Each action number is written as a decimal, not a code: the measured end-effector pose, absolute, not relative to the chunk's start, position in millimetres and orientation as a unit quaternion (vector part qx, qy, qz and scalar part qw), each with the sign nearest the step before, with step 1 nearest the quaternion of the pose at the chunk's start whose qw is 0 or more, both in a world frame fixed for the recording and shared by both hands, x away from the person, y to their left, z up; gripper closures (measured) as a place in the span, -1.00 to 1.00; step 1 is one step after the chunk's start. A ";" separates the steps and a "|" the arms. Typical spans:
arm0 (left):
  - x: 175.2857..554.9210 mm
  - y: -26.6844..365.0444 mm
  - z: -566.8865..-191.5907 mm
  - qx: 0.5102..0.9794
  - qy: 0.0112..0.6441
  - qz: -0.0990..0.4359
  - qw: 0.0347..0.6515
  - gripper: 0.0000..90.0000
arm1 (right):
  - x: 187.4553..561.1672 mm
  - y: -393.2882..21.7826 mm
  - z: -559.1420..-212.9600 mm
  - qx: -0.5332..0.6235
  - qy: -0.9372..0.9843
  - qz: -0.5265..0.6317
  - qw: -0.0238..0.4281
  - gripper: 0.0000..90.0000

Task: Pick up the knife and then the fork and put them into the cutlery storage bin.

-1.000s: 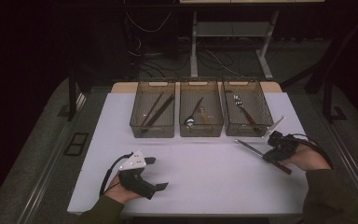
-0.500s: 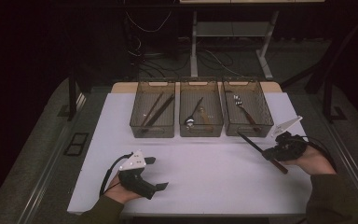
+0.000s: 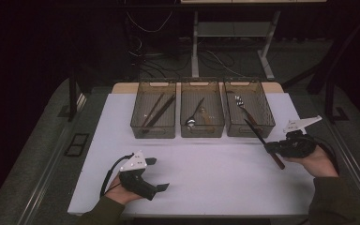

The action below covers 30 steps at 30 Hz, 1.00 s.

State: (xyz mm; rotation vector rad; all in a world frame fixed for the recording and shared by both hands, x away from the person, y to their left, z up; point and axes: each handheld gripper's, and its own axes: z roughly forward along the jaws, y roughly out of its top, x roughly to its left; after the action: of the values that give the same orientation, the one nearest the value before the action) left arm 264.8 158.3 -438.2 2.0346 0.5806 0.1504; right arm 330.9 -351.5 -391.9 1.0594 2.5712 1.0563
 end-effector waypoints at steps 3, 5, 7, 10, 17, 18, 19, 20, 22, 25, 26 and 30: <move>264.9 158.3 -438.2 0.837 0.239 0.062 0.488 -1.00 | 330.6 -355.2 -389.9 0.362 0.850 0.372 0.091 0.73; 264.9 158.4 -438.2 0.838 0.239 0.062 0.487 -1.00 | 330.4 -356.2 -388.9 0.365 0.845 0.381 0.093 0.72; 264.8 158.4 -438.2 0.838 0.239 0.063 0.487 -1.00 | 330.2 -356.0 -388.2 0.371 0.840 0.383 0.102 0.73; 264.9 158.5 -438.2 0.837 0.240 0.063 0.487 -1.00 | 329.4 -355.1 -386.9 0.377 0.834 0.386 0.113 0.73; 265.3 159.0 -438.2 0.838 0.239 0.065 0.487 -1.00 | 328.5 -356.2 -381.3 0.398 0.813 0.398 0.147 0.73; 265.4 159.1 -438.2 0.838 0.239 0.065 0.487 -1.00 | 328.4 -356.4 -380.6 0.403 0.810 0.398 0.150 0.72; 265.5 158.8 -438.6 0.836 0.239 0.065 0.489 -1.00 | 328.7 -356.8 -380.1 0.405 0.807 0.400 0.155 0.72; 265.6 158.8 -438.6 0.836 0.239 0.065 0.489 -1.00 | 328.7 -357.2 -379.4 0.409 0.804 0.402 0.156 0.72; 265.4 159.0 -438.3 0.837 0.239 0.065 0.487 -1.00 | 329.0 -358.3 -377.7 0.412 0.800 0.404 0.161 0.72; 265.4 158.7 -438.6 0.836 0.240 0.066 0.488 -1.00 | 330.1 -359.3 -375.3 0.420 0.793 0.407 0.171 0.72; 265.5 158.8 -438.4 0.838 0.239 0.065 0.487 -1.00 | 330.8 -359.4 -374.6 0.424 0.790 0.408 0.174 0.72; 265.8 158.6 -438.6 0.838 0.239 0.064 0.487 -1.00 | 335.9 -360.2 -370.7 0.434 0.780 0.412 0.182 0.72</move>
State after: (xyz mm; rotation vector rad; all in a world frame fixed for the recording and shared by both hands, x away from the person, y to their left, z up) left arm 265.8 158.6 -438.6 2.0375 0.5809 0.1566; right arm 335.9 -360.2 -370.7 1.2251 2.2029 1.1621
